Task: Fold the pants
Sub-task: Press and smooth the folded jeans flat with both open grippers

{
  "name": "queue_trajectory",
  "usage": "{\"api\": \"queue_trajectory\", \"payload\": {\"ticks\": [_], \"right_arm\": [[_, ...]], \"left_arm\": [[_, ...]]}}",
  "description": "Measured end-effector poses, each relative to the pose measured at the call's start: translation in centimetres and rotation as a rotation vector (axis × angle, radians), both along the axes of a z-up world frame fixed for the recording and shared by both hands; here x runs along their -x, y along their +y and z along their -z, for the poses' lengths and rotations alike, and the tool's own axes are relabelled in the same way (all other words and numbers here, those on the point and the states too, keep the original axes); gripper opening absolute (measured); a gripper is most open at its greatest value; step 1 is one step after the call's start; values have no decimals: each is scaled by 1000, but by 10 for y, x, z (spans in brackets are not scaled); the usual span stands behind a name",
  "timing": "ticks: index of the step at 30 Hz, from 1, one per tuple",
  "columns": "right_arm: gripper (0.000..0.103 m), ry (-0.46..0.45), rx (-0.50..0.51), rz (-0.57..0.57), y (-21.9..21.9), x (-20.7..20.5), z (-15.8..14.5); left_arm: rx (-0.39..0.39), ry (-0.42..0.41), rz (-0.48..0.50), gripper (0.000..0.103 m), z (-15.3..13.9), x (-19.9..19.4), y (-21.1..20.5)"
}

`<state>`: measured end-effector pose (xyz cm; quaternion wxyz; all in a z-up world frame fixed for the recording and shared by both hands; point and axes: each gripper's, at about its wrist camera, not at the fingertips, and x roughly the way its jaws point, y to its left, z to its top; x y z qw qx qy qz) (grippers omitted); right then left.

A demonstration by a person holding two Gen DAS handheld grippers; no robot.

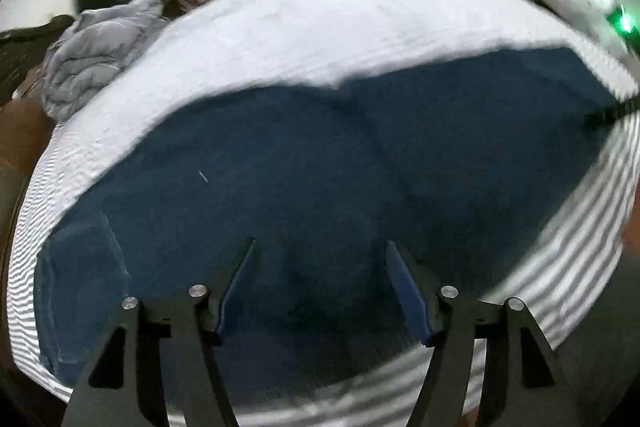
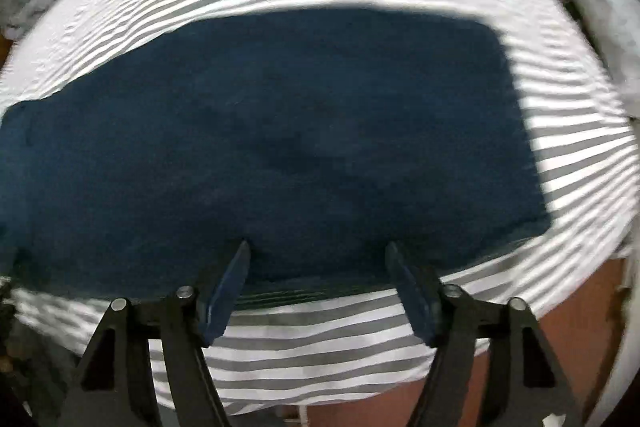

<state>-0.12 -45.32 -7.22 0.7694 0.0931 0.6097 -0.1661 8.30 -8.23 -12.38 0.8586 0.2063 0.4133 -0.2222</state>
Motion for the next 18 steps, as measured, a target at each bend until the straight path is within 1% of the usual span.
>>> {"api": "queue_trajectory", "payload": {"ticks": [2, 4, 6, 8, 9, 12, 14, 16, 17, 18], "right_arm": [[68, -70, 21, -61, 14, -11, -15], [70, -109, 46, -124, 34, -29, -25], [72, -141, 9, -189, 56, -50, -28], [72, -154, -42, -244, 86, -78, -26], [72, -157, -55, -268, 99, -85, -24], [72, -163, -52, -329, 132, -122, -10], [72, -165, -76, -354, 148, -132, -2], [70, -154, -75, -364, 150, -138, 3], [70, -151, -76, -364, 145, -138, 6], [67, -152, -80, -361, 139, -140, 9]], "left_arm": [[25, -12, -30, 67, -11, -19, -4], [49, -8, -72, 67, -14, -38, -8], [54, -18, -108, 67, -17, -53, -13], [50, -29, -136, 67, -17, -68, -20], [44, -35, -151, 67, -17, -77, -26], [30, -32, -188, 67, -6, -95, -41], [24, -27, -206, 67, 3, -106, -49], [-1, -13, -219, 67, 15, -119, -52], [-16, -2, -226, 67, 22, -123, -49], [-14, 6, -235, 67, 28, -126, -44]]}}
